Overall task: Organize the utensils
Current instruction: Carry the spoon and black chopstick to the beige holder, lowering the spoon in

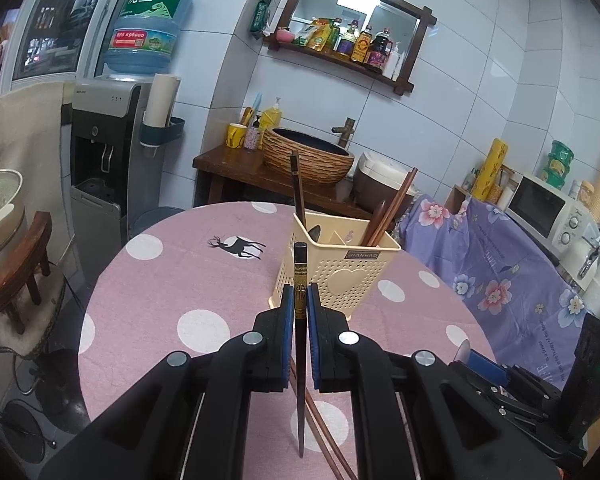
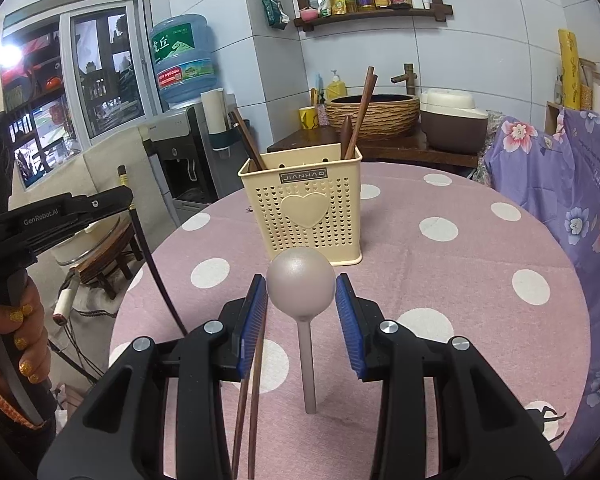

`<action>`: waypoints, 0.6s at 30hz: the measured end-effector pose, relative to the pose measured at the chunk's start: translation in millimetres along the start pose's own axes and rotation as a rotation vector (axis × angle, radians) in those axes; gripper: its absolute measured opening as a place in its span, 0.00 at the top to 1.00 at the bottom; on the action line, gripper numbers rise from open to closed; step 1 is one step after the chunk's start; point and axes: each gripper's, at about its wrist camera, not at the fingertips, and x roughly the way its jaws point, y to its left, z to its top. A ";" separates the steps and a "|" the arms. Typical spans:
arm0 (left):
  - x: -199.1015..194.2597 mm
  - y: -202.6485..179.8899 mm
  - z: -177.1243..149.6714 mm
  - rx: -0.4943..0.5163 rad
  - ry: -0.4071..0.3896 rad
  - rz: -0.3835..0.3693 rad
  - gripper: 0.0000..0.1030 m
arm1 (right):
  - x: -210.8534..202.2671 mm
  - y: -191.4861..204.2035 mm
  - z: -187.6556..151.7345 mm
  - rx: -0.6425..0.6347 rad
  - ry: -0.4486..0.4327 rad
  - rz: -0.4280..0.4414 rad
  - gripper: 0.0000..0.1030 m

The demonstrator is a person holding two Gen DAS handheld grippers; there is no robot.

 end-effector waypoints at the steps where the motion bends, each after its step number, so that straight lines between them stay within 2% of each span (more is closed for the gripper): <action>1: -0.9 -0.8 2.2 0.007 -0.006 -0.001 0.92 | 0.7 -1.4 2.5 0.003 0.003 0.009 0.64; 7: -6.3 -10.4 30.3 0.031 -0.049 -0.045 0.92 | 1.9 -1.4 33.6 -0.016 -0.023 0.049 0.64; 13: -16.4 -40.4 100.8 0.073 -0.182 -0.081 0.92 | -0.2 4.0 117.0 -0.050 -0.139 0.053 0.64; 18: -6.7 -66.6 155.4 0.106 -0.291 -0.044 0.92 | 10.2 4.9 186.1 -0.031 -0.231 0.037 0.64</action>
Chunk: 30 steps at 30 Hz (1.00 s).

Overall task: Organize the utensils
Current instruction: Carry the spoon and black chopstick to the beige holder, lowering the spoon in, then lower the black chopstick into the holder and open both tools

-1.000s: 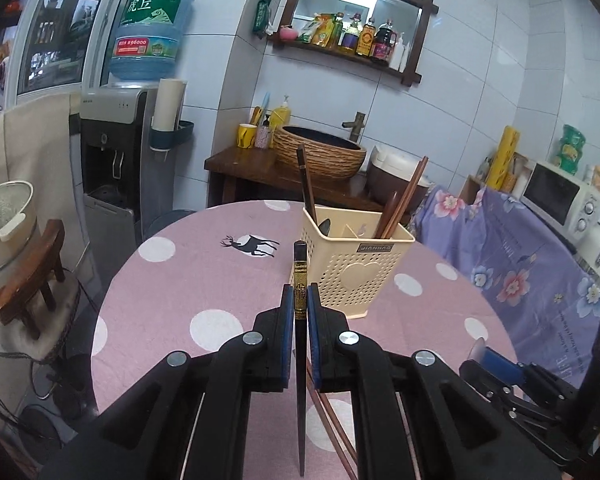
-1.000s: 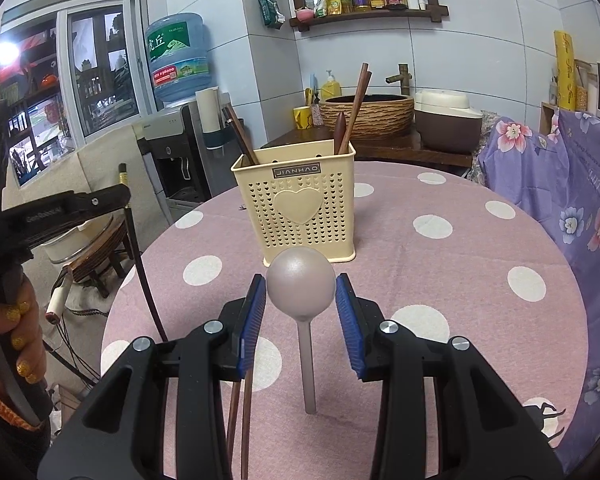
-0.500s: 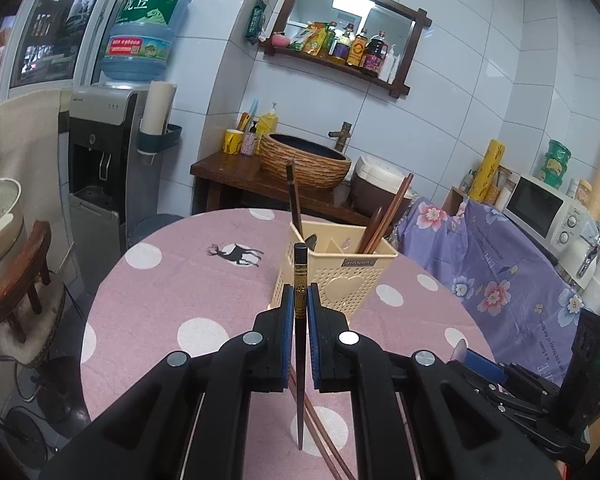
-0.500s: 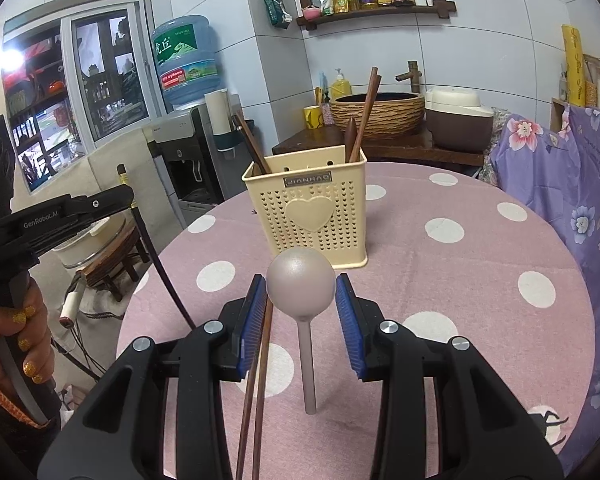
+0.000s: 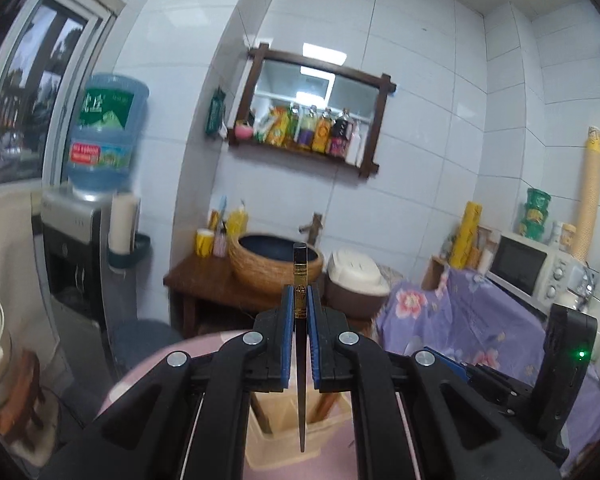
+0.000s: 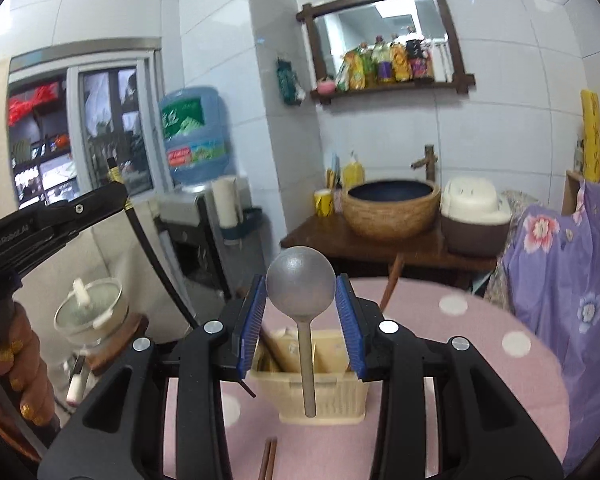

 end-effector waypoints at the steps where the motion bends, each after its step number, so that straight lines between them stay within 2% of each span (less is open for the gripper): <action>1: 8.9 -2.2 4.7 0.011 -0.016 0.020 0.92 | 7.2 -1.3 8.0 0.002 -0.016 -0.008 0.64; 5: 47.4 -0.9 -6.3 0.028 0.003 0.046 0.92 | 41.6 -8.2 11.1 0.005 -0.029 -0.050 0.64; 10: 82.0 12.0 -51.7 0.031 0.067 0.074 0.92 | 79.2 -22.1 -25.7 0.013 0.021 -0.098 0.64; 16: 98.7 22.3 -95.2 0.027 0.160 0.073 0.92 | 96.1 -23.3 -70.6 -0.020 0.071 -0.127 0.64; 21: 111.1 28.9 -119.4 0.011 0.249 0.063 0.92 | 104.2 -19.8 -90.3 -0.051 0.102 -0.142 0.64; 26: 104.2 32.3 -120.6 0.007 0.244 0.059 0.92 | 103.4 -23.2 -99.2 -0.059 0.103 -0.159 0.63; 27: 102.1 32.8 -119.4 0.007 0.240 0.057 0.92 | 99.8 -22.9 -99.6 -0.063 0.098 -0.152 0.55; 28: 97.0 32.3 -117.7 0.012 0.232 0.057 0.88 | 95.8 -22.5 -99.8 -0.066 0.091 -0.149 0.42; 29: 92.3 31.7 -117.1 0.017 0.226 0.057 0.83 | 88.2 -21.2 -99.6 -0.068 0.075 -0.149 0.38; 30: 84.0 31.2 -115.9 0.022 0.215 0.055 0.67 | 78.5 -19.0 -99.8 -0.072 0.055 -0.149 0.35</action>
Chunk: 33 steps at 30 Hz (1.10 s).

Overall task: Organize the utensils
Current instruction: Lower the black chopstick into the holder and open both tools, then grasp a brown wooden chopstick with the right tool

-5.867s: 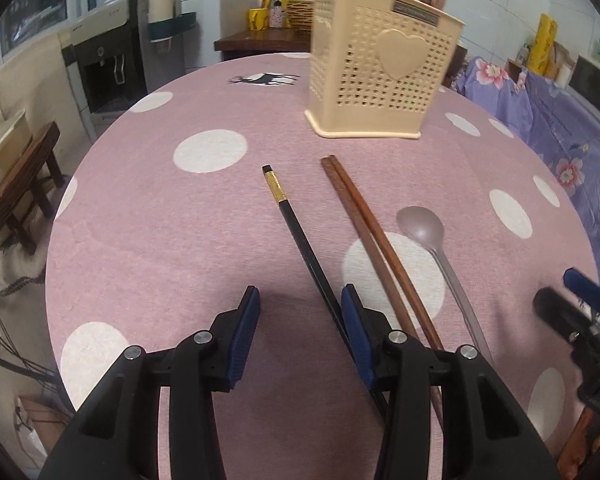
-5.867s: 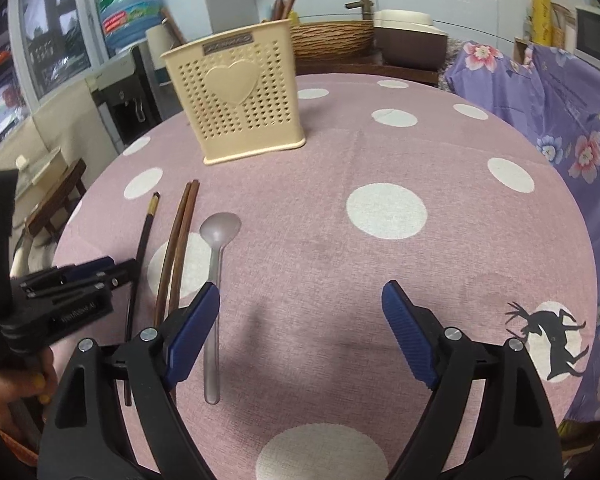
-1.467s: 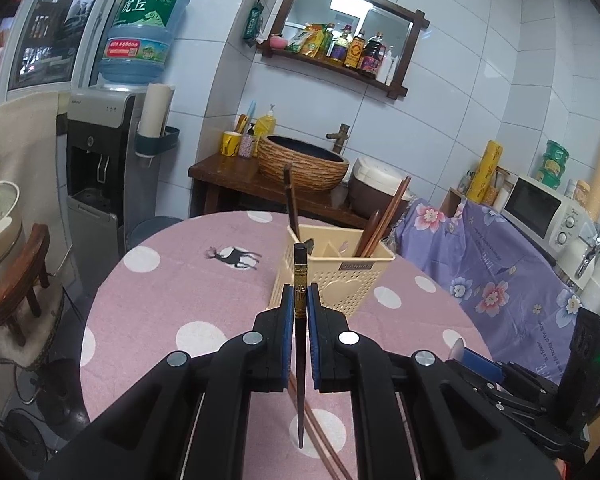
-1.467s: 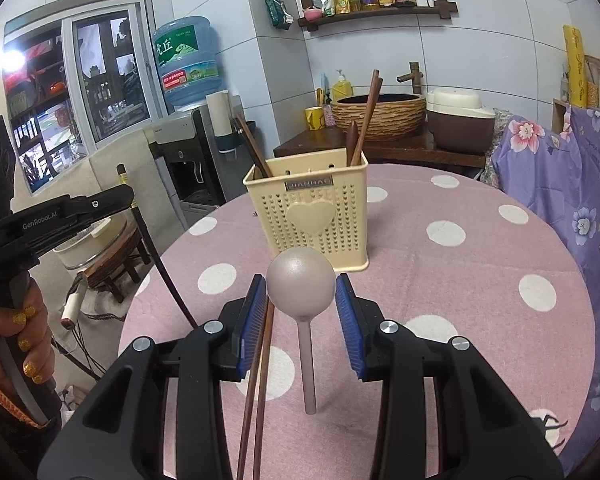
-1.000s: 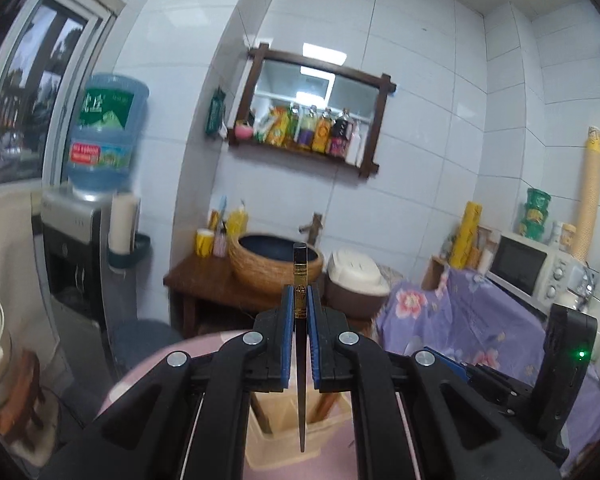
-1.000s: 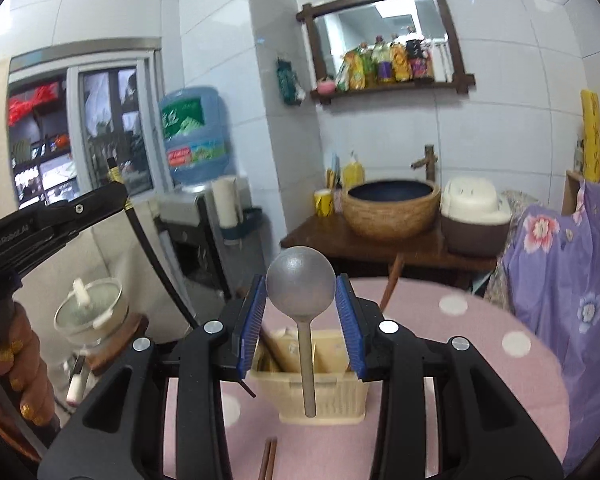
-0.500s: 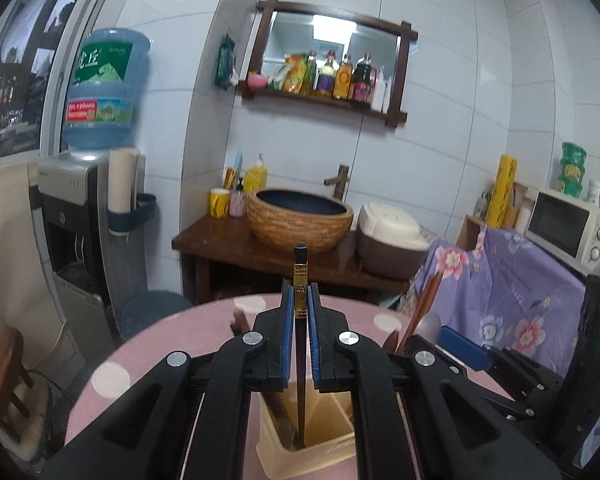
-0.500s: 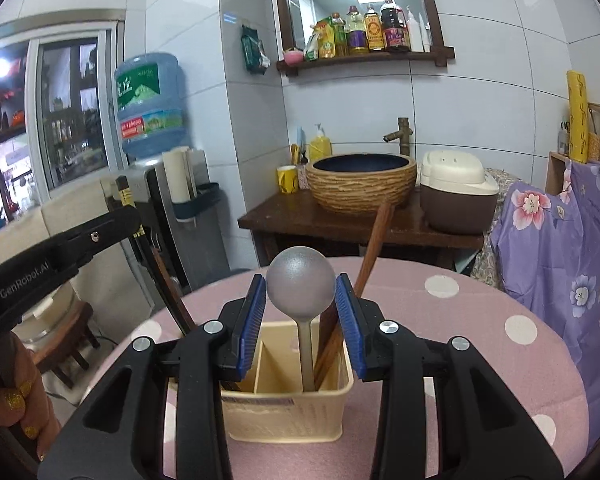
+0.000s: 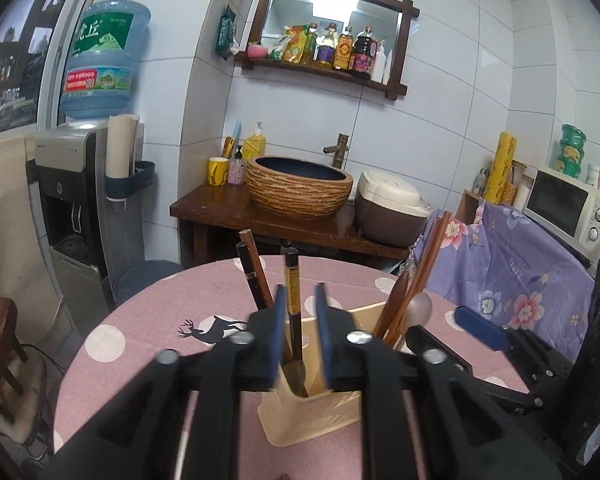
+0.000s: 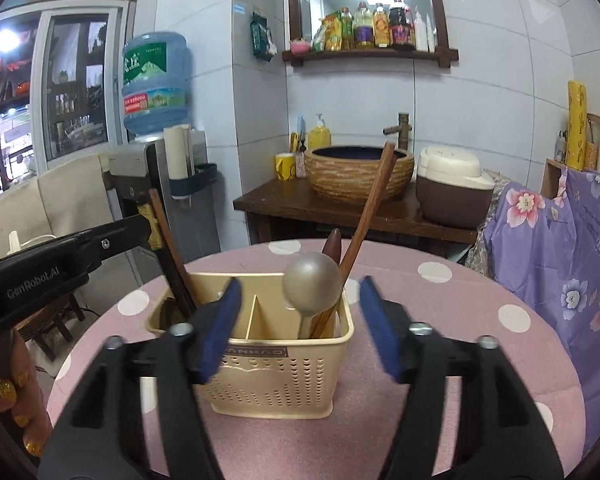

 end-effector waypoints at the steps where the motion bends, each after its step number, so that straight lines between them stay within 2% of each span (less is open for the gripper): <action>1: -8.7 0.4 -1.9 0.001 -0.011 -0.003 0.47 | -9.4 1.8 -1.8 -0.009 -0.011 -0.002 0.34; 2: -20.2 1.1 -5.5 0.001 -0.018 -0.009 0.41 | -17.8 4.6 -4.2 -0.022 -0.009 -0.005 0.33; 5: -41.3 2.3 -23.7 0.017 0.014 -0.021 0.31 | -38.3 15.9 -19.7 -0.069 0.059 -0.012 0.20; 7: -53.3 5.7 -44.8 0.033 0.050 0.000 0.16 | -49.1 24.9 -36.1 -0.103 0.117 -0.007 0.18; 10: -64.2 16.3 -79.0 0.032 0.104 0.068 0.11 | -59.4 43.3 -73.4 -0.174 0.215 -0.023 0.18; 12: -68.6 28.8 -102.5 0.003 0.154 0.137 0.10 | -62.0 54.6 -102.0 -0.210 0.277 -0.041 0.18; 14: -73.4 42.8 -122.9 -0.040 0.205 0.172 0.10 | -63.0 61.3 -126.5 -0.218 0.336 -0.045 0.18; 18: -85.4 66.4 -149.2 -0.098 0.248 0.235 0.10 | -62.9 65.7 -158.7 -0.185 0.430 -0.018 0.19; 22: -94.8 78.5 -162.3 -0.130 0.269 0.245 0.10 | -66.8 68.0 -173.2 -0.158 0.483 0.004 0.32; 28: -106.3 75.8 -169.5 -0.120 0.259 0.236 0.10 | -68.7 72.7 -187.8 -0.157 0.525 0.007 0.50; 33: -111.7 73.1 -171.1 -0.125 0.253 0.222 0.10 | -72.1 78.1 -193.1 -0.148 0.529 0.022 0.51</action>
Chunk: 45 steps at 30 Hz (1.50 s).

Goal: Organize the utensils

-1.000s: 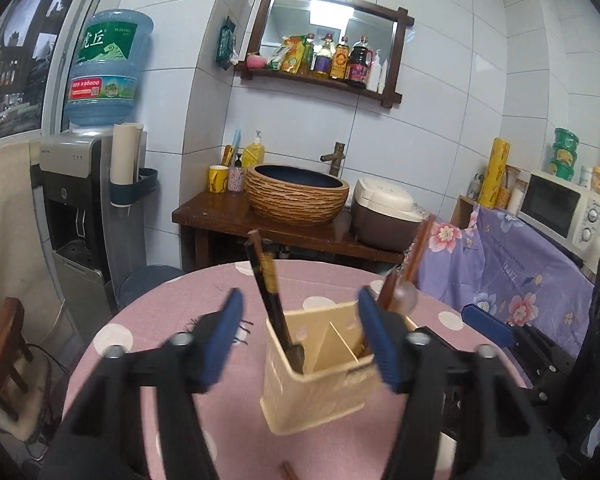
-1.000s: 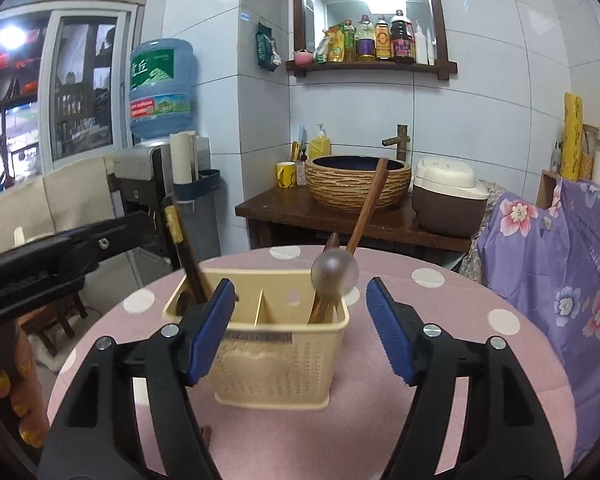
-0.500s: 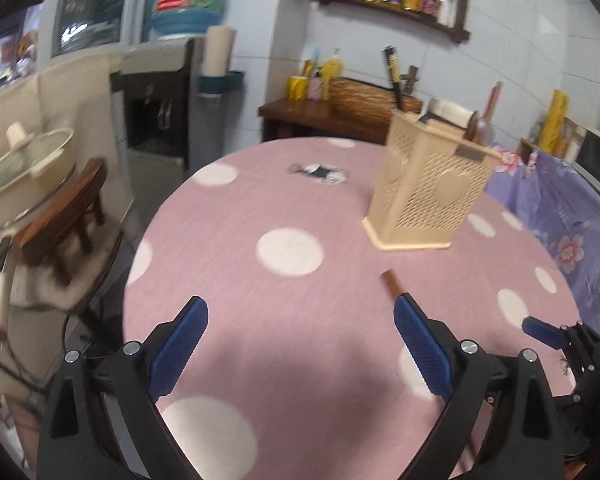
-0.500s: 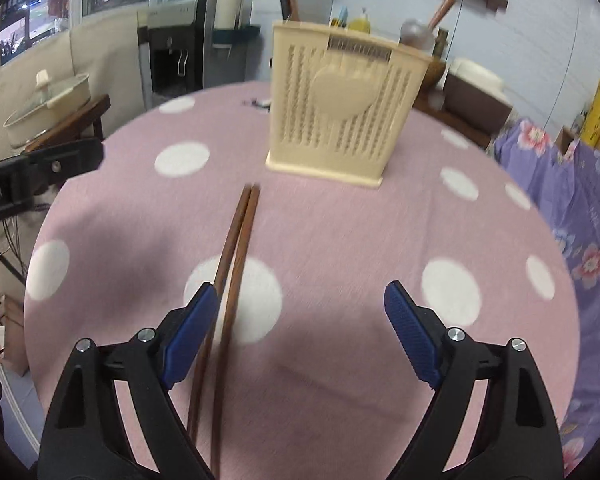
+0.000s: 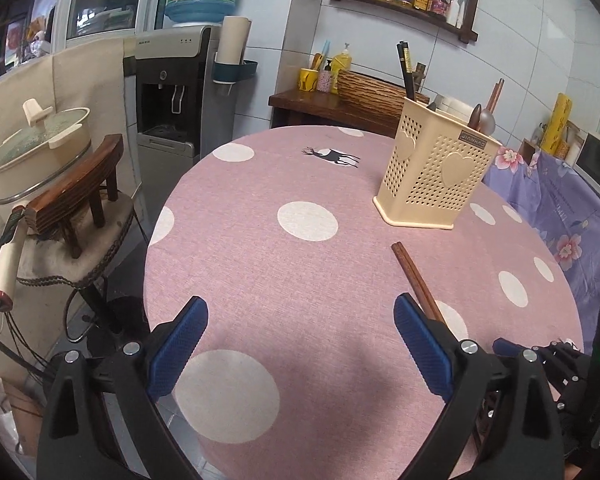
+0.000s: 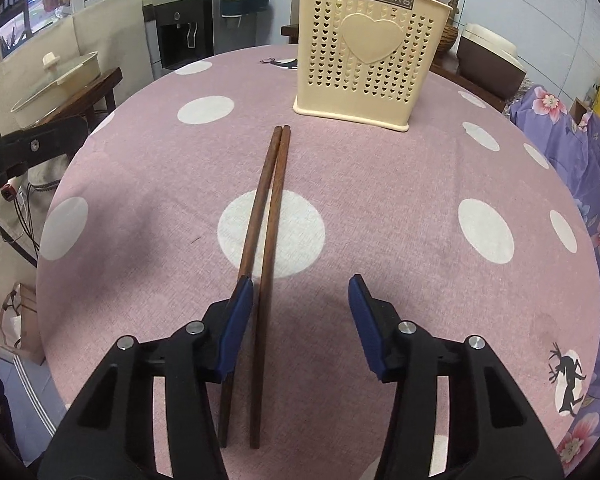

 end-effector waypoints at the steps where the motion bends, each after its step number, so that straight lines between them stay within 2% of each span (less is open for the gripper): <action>1: -0.7 0.0 -0.6 -0.001 -0.001 -0.002 0.10 | 0.3 0.6 -0.7 0.001 0.003 -0.001 0.52; 3: -0.7 -0.6 -1.3 0.002 0.001 0.001 0.10 | 2.8 0.3 -2.8 0.005 0.005 0.000 0.54; 6: 0.3 -2.1 -2.4 0.004 0.008 0.000 0.10 | 3.9 -1.0 -2.4 0.018 0.012 0.017 0.63; 12: 3.9 -9.7 -5.8 0.009 0.029 -0.016 0.10 | 6.0 -4.6 0.9 0.061 0.002 0.040 0.93; 14: 4.7 -12.8 -7.4 0.015 0.035 -0.021 0.10 | 5.0 -18.1 -0.5 0.116 0.001 0.048 0.93; 20: 10.9 -25.2 -12.6 0.034 0.062 -0.040 0.10 | -4.5 -69.4 -18.0 0.226 -0.005 -0.027 0.93; 23: 15.5 -34.0 -15.1 0.045 0.080 -0.056 0.10 | -11.6 -89.4 -29.1 0.272 -0.006 -0.038 0.93; 26: 21.3 -43.8 -18.4 0.056 0.100 -0.074 0.10 | -12.7 -98.2 -33.6 0.294 -0.018 0.002 0.91; 27: 23.1 -47.9 -19.8 0.062 0.107 -0.081 0.10 | -12.6 -99.0 -33.7 0.297 -0.022 0.018 0.86; 29: 26.6 -55.1 -21.6 0.079 0.114 -0.080 0.10 | -12.4 -100.0 -32.3 0.299 -0.026 0.059 0.63; 30: 28.9 -59.0 -22.4 0.094 0.118 -0.073 0.10 | -13.2 -102.3 -29.7 0.300 -0.034 0.063 0.47; 35: 42.4 -69.2 -17.7 0.114 0.146 -0.081 0.13 | -17.9 -111.4 -5.8 0.250 -0.072 0.044 0.45; 37: 50.4 -73.8 -10.3 0.122 0.163 -0.086 0.23 | -15.8 -115.8 7.0 0.235 -0.071 0.052 0.45; 45: 91.1 -94.5 13.2 0.112 0.215 -0.089 0.48 | 18.2 -121.4 47.6 0.190 -0.043 0.061 0.46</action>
